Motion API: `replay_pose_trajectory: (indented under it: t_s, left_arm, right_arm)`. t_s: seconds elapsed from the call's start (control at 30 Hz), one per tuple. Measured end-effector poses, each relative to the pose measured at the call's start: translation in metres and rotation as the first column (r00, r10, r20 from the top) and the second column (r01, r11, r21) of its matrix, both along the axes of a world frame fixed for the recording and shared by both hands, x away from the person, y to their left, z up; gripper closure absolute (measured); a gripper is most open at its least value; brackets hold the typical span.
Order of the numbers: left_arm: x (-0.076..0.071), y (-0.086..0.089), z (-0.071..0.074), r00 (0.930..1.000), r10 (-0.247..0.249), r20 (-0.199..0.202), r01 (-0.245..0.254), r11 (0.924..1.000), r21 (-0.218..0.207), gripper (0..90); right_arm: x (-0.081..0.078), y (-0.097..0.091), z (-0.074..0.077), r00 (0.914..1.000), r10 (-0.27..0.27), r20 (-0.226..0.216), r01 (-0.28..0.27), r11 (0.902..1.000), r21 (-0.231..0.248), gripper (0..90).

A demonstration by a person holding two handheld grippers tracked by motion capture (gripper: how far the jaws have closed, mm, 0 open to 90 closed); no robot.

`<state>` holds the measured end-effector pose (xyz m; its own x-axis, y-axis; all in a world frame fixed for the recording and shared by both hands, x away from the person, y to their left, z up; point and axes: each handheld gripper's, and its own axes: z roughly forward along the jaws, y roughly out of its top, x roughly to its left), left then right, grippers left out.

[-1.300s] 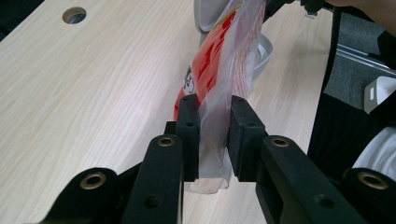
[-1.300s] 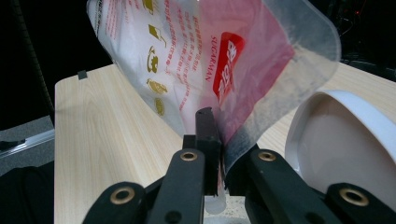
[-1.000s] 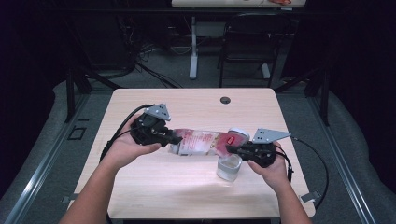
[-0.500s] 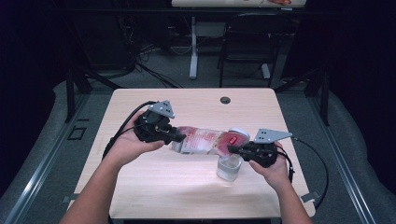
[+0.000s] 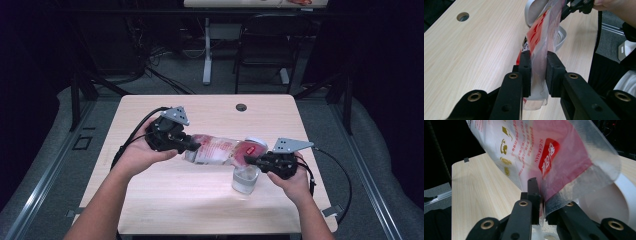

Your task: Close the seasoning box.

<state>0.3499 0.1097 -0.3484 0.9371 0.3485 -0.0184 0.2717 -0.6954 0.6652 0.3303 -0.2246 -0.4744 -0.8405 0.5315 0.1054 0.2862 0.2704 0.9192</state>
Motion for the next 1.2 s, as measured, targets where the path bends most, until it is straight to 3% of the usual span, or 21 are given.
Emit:
replay_pose_trajectory:
  t_s: [0.73, 1.2]
  left_arm:
    - [0.001, -0.0013, 0.0012, 1.0, -0.005, 0.0, 0.005, 1.0, -0.001, 77.3]
    - [0.0013, -0.0021, 0.0018, 1.0, -0.005, 0.0, 0.005, 1.0, 0.003, 77.4]
  right_arm:
    - [0.0005, -0.0012, -0.0015, 1.0, -0.008, -0.001, 0.008, 1.0, 0.0, 83.2]
    - [0.0019, -0.0004, -0.0022, 0.9999, -0.008, -0.009, 0.008, 1.0, 0.002, 76.3]
